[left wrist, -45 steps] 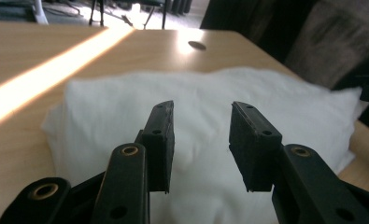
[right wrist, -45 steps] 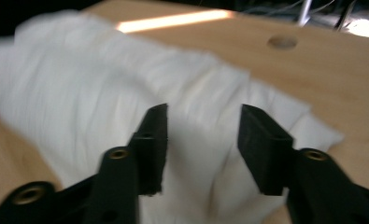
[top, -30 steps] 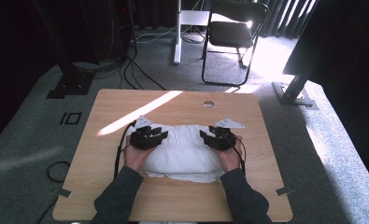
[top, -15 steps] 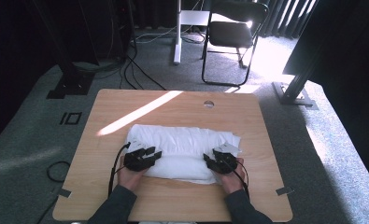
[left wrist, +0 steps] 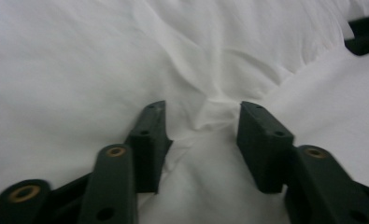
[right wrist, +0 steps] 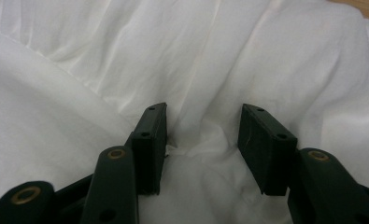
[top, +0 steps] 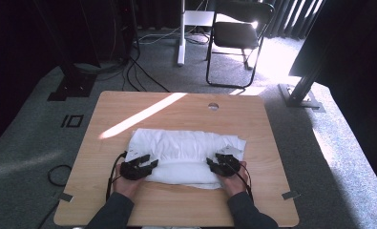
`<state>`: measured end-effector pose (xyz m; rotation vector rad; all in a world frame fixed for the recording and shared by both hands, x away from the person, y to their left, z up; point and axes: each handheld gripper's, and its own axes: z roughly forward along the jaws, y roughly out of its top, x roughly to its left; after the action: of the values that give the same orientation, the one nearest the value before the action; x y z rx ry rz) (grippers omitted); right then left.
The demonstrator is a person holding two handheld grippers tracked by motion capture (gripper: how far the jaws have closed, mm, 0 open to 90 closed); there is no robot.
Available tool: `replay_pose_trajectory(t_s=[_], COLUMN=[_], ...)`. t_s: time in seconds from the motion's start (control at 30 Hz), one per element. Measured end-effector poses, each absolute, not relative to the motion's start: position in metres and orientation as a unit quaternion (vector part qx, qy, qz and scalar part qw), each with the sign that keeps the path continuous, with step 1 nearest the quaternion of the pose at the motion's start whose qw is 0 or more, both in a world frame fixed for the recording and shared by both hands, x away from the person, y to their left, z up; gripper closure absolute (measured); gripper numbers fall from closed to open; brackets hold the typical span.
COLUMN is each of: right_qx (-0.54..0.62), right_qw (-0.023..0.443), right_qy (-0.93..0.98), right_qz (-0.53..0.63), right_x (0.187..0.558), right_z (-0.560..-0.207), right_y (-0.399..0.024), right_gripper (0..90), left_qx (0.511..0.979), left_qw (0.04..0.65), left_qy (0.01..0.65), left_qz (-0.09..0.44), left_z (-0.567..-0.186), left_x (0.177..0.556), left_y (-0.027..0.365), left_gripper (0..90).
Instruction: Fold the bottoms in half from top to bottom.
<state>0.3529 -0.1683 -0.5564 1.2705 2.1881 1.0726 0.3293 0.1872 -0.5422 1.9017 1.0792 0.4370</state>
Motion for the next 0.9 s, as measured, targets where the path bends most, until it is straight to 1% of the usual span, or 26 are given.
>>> replay_pose_trajectory(t_s=[0.03,0.1,0.13,0.2,0.23,0.27,0.3,0.33,0.37,0.43,0.6,0.9], right_qx=[0.453,0.453,0.454,0.455,0.454,0.454,0.455,0.455,0.455,0.454,0.455,0.455], right_qw=[0.195,0.195,0.194,0.196,0.196,0.196,0.195,0.195,0.194,0.195,0.196,0.195], right_qy=[0.781,0.781,0.78,0.78,0.78,0.78,0.78,0.78,0.779,0.78,0.778,0.776], right_qz=[0.383,0.384,0.384,0.383,0.383,0.383,0.383,0.383,0.384,0.384,0.388,0.391], right_x=[0.354,0.357,0.358,0.361,0.362,0.362,0.363,0.363,0.363,0.363,0.362,0.362], right_z=[-0.556,-0.557,-0.557,-0.557,-0.557,-0.557,-0.557,-0.557,-0.557,-0.557,-0.558,-0.558], right_y=[-0.168,-0.169,-0.169,-0.169,-0.169,-0.169,-0.168,-0.168,-0.169,-0.169,-0.169,-0.17], right_gripper=[51.7,51.9,52.0,52.1,52.1,52.1,52.1,52.1,52.1,52.1,52.2,52.1], left_qx=[0.753,0.742,0.737,0.73,0.728,0.728,0.725,0.725,0.724,0.721,0.722,0.716], left_qw=[0.442,0.428,0.417,0.395,0.385,0.385,0.383,0.383,0.382,0.377,0.37,0.373], left_qy=[0.441,0.465,0.484,0.515,0.526,0.526,0.537,0.537,0.543,0.55,0.554,0.56], left_qz=[0.206,0.224,0.221,0.216,0.212,0.212,0.196,0.196,0.188,0.189,0.188,0.186], left_z=[-0.536,-0.535,-0.537,-0.544,-0.547,-0.547,-0.553,-0.553,-0.556,-0.557,-0.557,-0.557], left_x=[0.327,0.33,0.334,0.342,0.345,0.345,0.351,0.351,0.353,0.354,0.356,0.356], left_y=[0.195,0.203,0.207,0.213,0.215,0.215,0.217,0.217,0.218,0.22,0.219,0.22], left_gripper=[41.3,33.0,26.8,19.3,17.0,15.7,14.4,11.5,10.0,7.6,5.3,4.6])
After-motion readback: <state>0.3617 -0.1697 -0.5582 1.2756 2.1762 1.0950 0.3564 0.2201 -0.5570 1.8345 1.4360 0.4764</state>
